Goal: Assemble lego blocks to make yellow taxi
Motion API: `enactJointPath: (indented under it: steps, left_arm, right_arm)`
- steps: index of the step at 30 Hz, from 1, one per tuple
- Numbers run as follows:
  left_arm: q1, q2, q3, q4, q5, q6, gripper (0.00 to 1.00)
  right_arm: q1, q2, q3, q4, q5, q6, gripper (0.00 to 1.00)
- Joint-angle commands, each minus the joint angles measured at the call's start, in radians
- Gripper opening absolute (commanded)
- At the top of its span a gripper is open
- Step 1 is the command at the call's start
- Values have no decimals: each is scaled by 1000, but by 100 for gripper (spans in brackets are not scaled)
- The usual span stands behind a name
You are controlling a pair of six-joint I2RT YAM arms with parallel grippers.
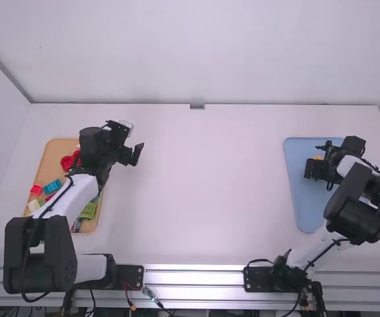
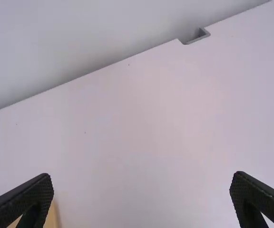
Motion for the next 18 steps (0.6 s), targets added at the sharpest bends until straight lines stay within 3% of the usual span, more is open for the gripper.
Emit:
enactJointPath:
  steps: [1, 4, 10, 18]
  left_arm:
    - [-56, -71, -2, -11, -103, -26, 99]
    - [-128, -137, 26, -73, -201, -28, 99]
    - [-216, -217, 111, -215, -215, -27, 99]
    - [-256, -306, 135, -187, -207, -26, 99]
  right_arm:
    - [50, -91, 73, -51, 114, 55, 99]
    - [116, -155, 122, -149, 196, 85, 99]
    - [245, -282, 167, -269, 225, 95, 99]
    - [460, -463, 171, -293, 227, 80, 99]
